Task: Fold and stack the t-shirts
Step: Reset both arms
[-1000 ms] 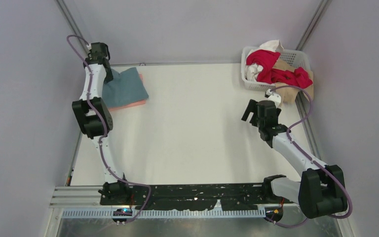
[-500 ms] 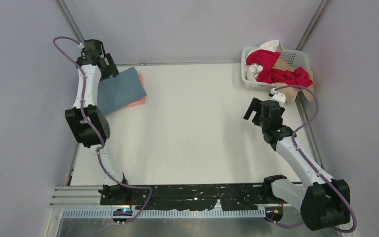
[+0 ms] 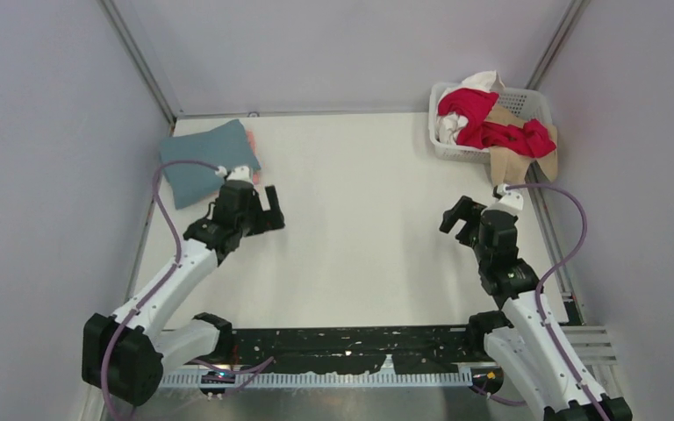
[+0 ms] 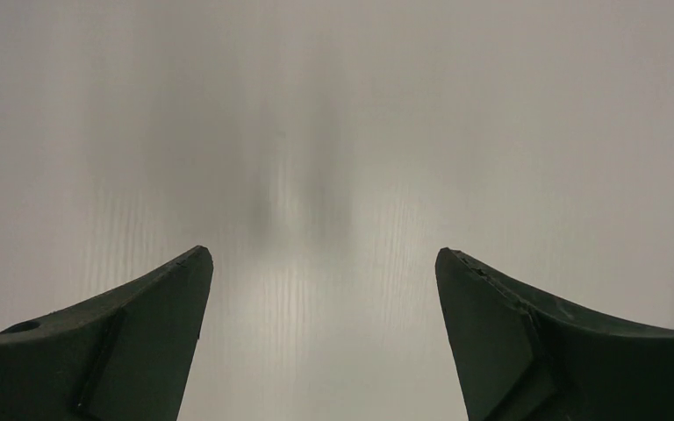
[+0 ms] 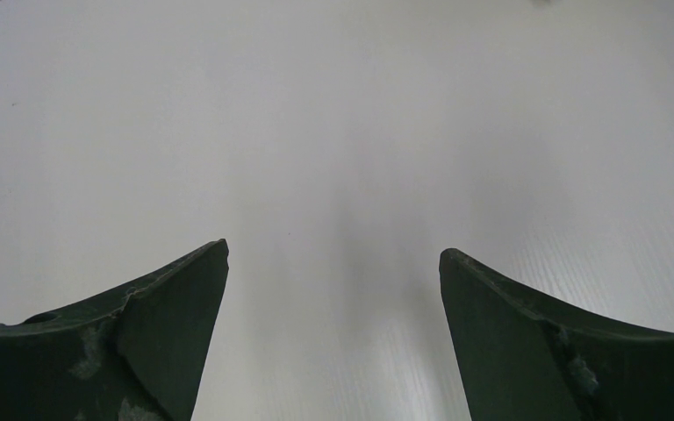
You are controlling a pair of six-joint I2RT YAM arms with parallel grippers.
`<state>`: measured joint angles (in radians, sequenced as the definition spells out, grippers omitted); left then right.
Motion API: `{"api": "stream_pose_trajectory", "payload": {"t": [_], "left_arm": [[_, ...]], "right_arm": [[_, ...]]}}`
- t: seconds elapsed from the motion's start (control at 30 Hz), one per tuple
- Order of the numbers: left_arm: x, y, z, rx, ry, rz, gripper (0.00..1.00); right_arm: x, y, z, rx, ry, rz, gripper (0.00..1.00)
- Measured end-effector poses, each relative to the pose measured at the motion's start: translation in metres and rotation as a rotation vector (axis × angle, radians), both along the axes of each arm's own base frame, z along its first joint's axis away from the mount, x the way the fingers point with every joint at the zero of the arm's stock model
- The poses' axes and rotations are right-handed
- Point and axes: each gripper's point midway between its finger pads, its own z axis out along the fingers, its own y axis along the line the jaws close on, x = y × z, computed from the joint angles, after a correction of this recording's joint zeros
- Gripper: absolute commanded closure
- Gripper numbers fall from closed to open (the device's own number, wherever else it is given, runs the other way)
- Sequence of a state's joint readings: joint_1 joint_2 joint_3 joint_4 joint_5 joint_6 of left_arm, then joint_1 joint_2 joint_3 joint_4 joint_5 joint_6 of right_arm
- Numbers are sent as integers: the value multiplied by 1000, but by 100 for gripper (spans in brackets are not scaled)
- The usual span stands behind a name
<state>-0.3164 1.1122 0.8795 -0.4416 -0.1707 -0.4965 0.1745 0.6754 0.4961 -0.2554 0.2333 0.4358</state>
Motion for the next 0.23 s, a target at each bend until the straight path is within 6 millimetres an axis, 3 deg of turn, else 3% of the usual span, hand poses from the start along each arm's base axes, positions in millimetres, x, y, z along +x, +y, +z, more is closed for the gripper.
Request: {"api": "stream_pose_trajectory", "payload": {"t": [0.1, 0.17, 0.23], "left_arm": [[-45, -14, -64, -4, 130, -60, 1], [-59, -14, -81, -4, 178, -65, 1], [-62, -15, -81, -11, 172, -62, 1]], "right_arm": [[-11, -3, -11, 4, -6, -7, 5], [-16, -5, -17, 5, -5, -15, 5], [-18, -6, -21, 3, -4, -23, 5]]}}
